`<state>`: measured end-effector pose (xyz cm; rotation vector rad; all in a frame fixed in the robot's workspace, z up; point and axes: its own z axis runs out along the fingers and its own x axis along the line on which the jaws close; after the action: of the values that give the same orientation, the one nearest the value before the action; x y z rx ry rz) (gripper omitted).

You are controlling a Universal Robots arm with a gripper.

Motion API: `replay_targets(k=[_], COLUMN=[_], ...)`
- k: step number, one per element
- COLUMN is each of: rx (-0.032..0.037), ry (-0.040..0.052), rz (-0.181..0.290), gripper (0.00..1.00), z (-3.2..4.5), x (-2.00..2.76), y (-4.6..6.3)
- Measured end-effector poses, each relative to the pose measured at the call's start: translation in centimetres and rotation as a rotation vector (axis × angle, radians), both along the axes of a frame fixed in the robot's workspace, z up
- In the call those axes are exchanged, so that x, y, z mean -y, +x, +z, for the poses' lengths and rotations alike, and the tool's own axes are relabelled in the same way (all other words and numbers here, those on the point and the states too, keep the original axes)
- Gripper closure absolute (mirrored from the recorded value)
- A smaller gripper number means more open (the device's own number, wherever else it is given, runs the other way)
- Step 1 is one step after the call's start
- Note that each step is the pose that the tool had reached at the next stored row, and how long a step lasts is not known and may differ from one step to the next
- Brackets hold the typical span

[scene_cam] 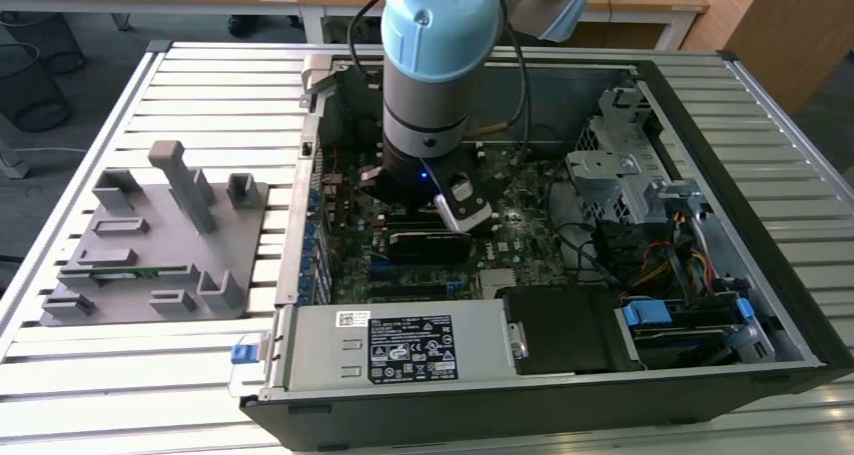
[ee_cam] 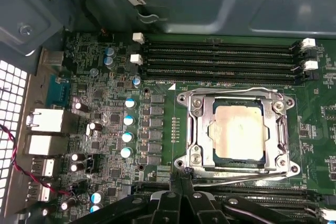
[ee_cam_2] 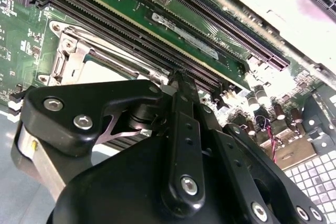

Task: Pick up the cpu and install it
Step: 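Install the second cpu locking lever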

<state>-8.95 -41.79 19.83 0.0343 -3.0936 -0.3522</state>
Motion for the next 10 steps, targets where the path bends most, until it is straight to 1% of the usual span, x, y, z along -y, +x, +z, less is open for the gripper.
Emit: replay_targets(k=[6, 8, 10], rx=[0.0001, 0.0000, 0.0000], ry=[0.0017, 0.0046, 0.0108], rz=[0.000, 0.000, 0.000], gripper=[0.89, 0.89, 0.89], z=[-0.04, -0.09, -0.19], x=[0.18, 0.24, 0.29], y=[0.01, 0.00, 0.00])
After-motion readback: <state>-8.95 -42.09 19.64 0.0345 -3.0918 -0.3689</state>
